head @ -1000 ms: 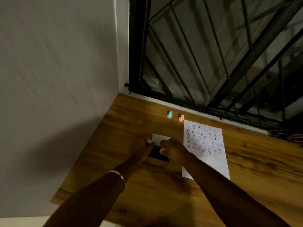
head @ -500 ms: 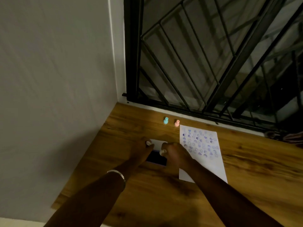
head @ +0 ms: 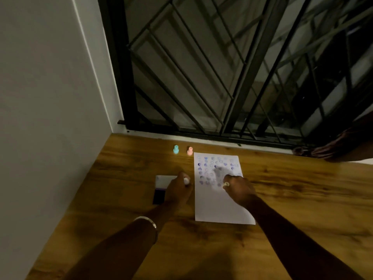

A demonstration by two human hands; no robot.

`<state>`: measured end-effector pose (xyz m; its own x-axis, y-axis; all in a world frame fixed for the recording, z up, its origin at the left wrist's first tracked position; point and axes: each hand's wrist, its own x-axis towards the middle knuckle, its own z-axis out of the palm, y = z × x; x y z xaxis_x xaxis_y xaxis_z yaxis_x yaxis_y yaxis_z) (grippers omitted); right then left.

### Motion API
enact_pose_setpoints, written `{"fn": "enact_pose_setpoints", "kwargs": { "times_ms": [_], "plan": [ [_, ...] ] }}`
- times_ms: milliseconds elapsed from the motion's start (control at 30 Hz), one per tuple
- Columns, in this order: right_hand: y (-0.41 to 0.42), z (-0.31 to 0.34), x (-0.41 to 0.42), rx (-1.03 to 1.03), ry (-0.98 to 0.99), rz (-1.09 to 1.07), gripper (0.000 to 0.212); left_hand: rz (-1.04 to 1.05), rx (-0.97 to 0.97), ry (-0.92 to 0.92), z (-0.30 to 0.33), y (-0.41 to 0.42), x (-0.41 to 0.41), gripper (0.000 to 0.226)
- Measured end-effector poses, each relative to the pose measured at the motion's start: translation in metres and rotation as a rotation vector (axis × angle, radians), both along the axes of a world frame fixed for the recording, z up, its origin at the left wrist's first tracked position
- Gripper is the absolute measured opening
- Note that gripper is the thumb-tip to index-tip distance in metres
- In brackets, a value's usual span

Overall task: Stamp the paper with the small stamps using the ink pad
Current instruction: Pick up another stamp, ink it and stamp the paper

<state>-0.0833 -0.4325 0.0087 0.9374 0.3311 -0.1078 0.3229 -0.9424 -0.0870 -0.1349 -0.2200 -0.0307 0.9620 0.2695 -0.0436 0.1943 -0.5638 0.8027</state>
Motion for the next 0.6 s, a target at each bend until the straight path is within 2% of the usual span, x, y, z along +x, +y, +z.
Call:
{"fn": "enact_pose_setpoints", "kwargs": {
  "times_ms": [267,600],
  "plan": [
    [-0.049,-0.012,0.017,0.017,0.022,-0.168,0.023,-0.089,-0.005,0.044,-0.004,-0.028,0.021,0.016],
    [-0.056,-0.024,0.027,0.016,0.033,-0.129,0.026,-0.092,0.001,0.033,-0.015,-0.042,0.031,0.019]
  ]
}}
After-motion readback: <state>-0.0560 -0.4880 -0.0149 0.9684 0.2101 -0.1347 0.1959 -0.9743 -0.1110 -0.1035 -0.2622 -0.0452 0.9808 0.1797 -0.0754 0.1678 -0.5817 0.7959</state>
